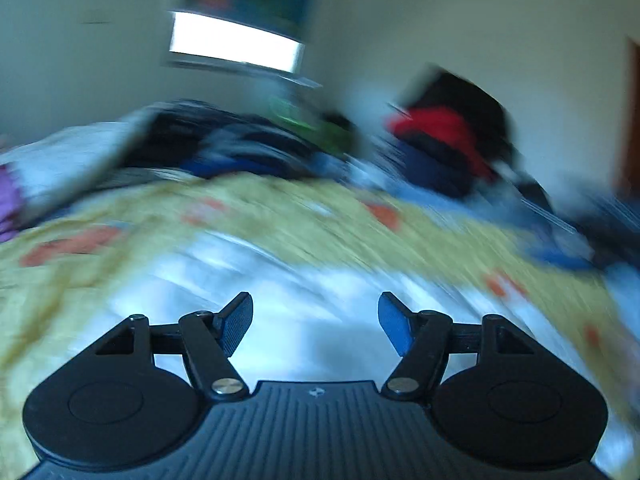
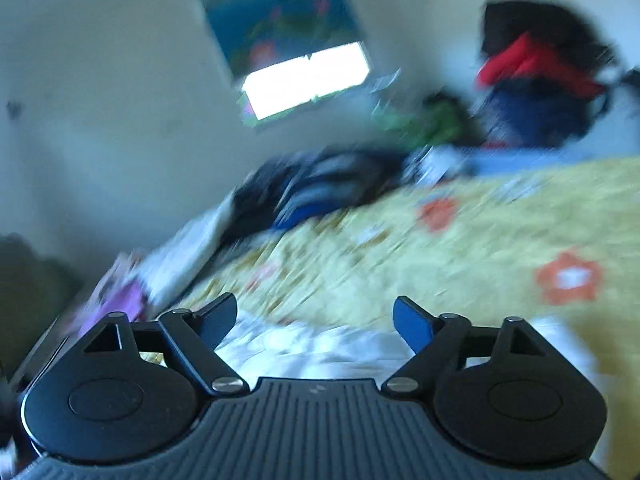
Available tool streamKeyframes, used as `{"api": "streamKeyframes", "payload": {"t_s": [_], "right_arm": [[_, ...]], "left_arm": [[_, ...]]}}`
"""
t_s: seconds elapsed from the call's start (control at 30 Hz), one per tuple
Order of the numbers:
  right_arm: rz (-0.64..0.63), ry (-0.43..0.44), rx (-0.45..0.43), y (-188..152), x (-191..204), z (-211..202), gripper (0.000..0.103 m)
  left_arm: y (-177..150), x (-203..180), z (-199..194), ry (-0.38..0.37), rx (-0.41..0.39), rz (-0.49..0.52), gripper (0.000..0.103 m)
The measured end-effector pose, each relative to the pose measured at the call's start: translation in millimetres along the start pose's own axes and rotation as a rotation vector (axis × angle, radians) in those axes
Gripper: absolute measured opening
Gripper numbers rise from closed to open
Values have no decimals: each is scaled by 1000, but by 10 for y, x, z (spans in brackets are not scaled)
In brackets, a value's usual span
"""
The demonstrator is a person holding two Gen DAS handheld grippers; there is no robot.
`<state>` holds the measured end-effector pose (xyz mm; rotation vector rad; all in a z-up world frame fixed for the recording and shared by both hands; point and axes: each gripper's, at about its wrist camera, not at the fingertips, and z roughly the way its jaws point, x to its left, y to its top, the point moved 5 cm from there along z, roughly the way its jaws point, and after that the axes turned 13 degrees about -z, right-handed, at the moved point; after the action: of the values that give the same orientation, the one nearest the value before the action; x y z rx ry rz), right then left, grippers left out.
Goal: Fold small clothes
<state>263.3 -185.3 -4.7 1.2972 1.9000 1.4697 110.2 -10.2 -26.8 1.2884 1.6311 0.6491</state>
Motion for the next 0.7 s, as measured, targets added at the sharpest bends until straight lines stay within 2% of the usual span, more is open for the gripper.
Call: {"api": "streamKeyframes", "payload": {"t_s": [0.07, 0.13, 0.2, 0.27, 0.3, 0.4, 0.5, 0.7], "right_arm": [[25, 36, 91, 18, 40, 456, 75], [9, 84, 181, -77, 157, 742, 73], [10, 112, 276, -241, 203, 962, 72], [14, 94, 367, -407, 177, 1151, 70], [29, 104, 385, -491, 130, 1194, 69], [76, 139, 380, -669, 39, 1298, 67], [29, 146, 338, -734, 74, 1314, 67], [2, 155, 270, -762, 79, 1333, 69]], "left_arm": [[-235, -181, 100, 31, 28, 85, 69], [-420, -231, 210, 51, 87, 126, 69], [-527, -198, 289, 60, 128, 124, 71], [-594, -141, 355, 57, 169, 103, 72], [-622, -129, 387, 52, 186, 86, 72], [-632, -75, 484, 48, 228, 47, 72], [-641, -32, 526, 46, 246, 11, 72], [-669, -56, 469, 46, 210, 36, 72]]}}
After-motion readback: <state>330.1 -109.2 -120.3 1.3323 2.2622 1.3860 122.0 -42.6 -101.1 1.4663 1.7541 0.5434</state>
